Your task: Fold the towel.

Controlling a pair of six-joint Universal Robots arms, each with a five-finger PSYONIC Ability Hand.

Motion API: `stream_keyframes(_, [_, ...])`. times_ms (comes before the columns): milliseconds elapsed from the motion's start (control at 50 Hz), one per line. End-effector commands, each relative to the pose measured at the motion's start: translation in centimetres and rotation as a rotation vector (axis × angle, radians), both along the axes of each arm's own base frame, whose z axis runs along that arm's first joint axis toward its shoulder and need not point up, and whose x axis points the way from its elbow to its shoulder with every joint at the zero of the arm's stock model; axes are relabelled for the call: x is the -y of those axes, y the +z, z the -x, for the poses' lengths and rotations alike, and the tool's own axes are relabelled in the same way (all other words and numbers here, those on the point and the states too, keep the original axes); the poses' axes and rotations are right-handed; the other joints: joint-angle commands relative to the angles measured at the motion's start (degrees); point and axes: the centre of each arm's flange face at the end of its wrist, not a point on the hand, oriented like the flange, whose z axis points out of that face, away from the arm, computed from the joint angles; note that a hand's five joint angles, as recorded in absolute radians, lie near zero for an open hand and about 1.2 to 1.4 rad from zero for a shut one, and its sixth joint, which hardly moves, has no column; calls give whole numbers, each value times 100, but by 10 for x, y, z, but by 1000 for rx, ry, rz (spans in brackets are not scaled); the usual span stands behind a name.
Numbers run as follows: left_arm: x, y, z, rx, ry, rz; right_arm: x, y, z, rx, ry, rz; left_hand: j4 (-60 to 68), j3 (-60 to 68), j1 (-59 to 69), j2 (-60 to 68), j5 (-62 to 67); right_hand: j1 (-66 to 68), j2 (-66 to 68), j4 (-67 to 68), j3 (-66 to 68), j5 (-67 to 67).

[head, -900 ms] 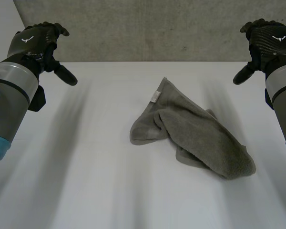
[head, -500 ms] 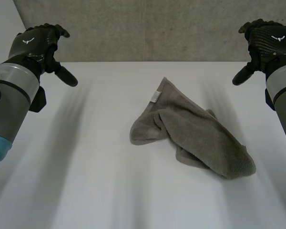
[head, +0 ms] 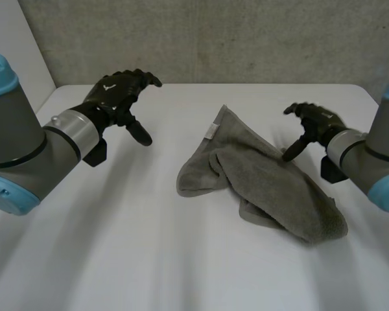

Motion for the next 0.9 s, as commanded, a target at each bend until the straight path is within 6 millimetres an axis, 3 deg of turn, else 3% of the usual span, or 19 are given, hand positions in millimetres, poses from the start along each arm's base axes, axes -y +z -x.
stream_keyframes(20, [2, -3, -1, 60, 6, 50, 1, -32, -12, 54, 54, -91, -336, -293, -233, -220, -113, 1012, 1017, -437, -244, 1045])
stream_keyframes(80, [1, -2, -1, 73, 5, 60, 1, -43, -20, 50, 74, -107, -336, -293, -250, -236, -130, 2408, 2413, -437, -244, 2441])
stream_keyframes(120, [1, -2, -2, 75, 6, 60, -1, -47, -26, 51, 93, -109, -336, -293, -267, -253, -146, 4515, 4520, -437, -244, 4548])
stream_keyframes(140, [1, -2, -2, 75, 6, 60, -1, -47, -26, 51, 93, -109, -336, -293, -267, -253, -146, 4527, 4532, -437, -244, 4560])
stream_keyframes(160, [2, -2, -3, 75, 9, 60, -2, -47, -29, 51, 103, -104, -336, -293, -267, -253, -146, 5993, 5998, -437, -244, 6026])
stream_keyframes(180, [2, -2, -3, 75, 9, 60, -6, -44, -35, 50, 121, -93, -336, -293, -267, -253, -146, 6268, 6273, -437, -244, 6301])
stream_keyframes(240, [1, -1, -3, 75, 11, 61, -13, -40, -43, 52, 155, -81, -336, -293, -284, -270, -163, 6271, 6276, -437, -244, 6304])
stream_keyframes(340, [2, -1, -5, 75, 16, 61, -58, -10, -87, 58, 331, 38, -336, -293, -301, -287, -180, 6271, 6276, -437, -244, 6304])
stream_keyframes(420, [-1, 0, -11, 78, 26, 52, -82, -3, -109, 57, 407, 80, -336, -293, -317, -304, -197, 6271, 6276, -437, -244, 6304])
stream_keyframes(500, [-10, -2, -17, 88, 34, 37, -113, -7, -132, 29, 500, 89, -336, -293, -317, -304, -197, 6271, 6276, -437, -244, 6304])
stream_keyframes(620, [-21, -12, -18, 103, 20, 1, -131, -16, -140, -30, 556, 98, -336, -293, -317, -304, -197, 6271, 6276, -437, -244, 6304])
stream_keyframes(640, [-25, -17, -18, 109, 13, -14, -137, -18, -141, -55, 572, 104, -336, -293, -317, -304, -197, 5294, 5299, -437, -244, 5327])
stream_keyframes(660, [-28, -21, -17, 112, 6, -24, -141, -19, -141, -79, 583, 111, -336, -293, -317, -304, -197, 3186, 3191, -437, -244, 3219])
stream_keyframes(680, [-28, -21, -17, 112, 6, -24, -141, -19, -141, -79, 583, 111, -336, -293, -317, -304, -197, 3165, 3170, -437, -244, 3198])
stream_keyframes(700, [-30, -25, -17, 116, 1, -34, -143, -18, -138, -103, 586, 113, -336, -293, -317, -304, -197, 351, 356, -437, -244, 383])
stream_keyframes(720, [-31, -29, -17, 122, -2, -47, -143, -16, -133, -125, 576, 115, -336, -293, -317, -304, -197, -729, -724, -437, -244, -696])
stream_keyframes(800, [-33, -34, -15, 139, -11, -52, -131, -7, -113, -162, 506, 119, -336, -293, -317, -304, -197, -729, -724, -437, -244, -696])
stream_keyframes(840, [-33, -41, -14, 173, -21, -55, -116, 3, -87, -187, 417, 120, -336, -293, -317, -304, -197, -729, -724, -437, -244, -696])
stream_keyframes(900, [-33, -44, -14, 193, -25, -52, -112, 10, -68, -192, 373, 118, -336, -293, -317, -304, -197, -729, -724, -437, -244, -696])
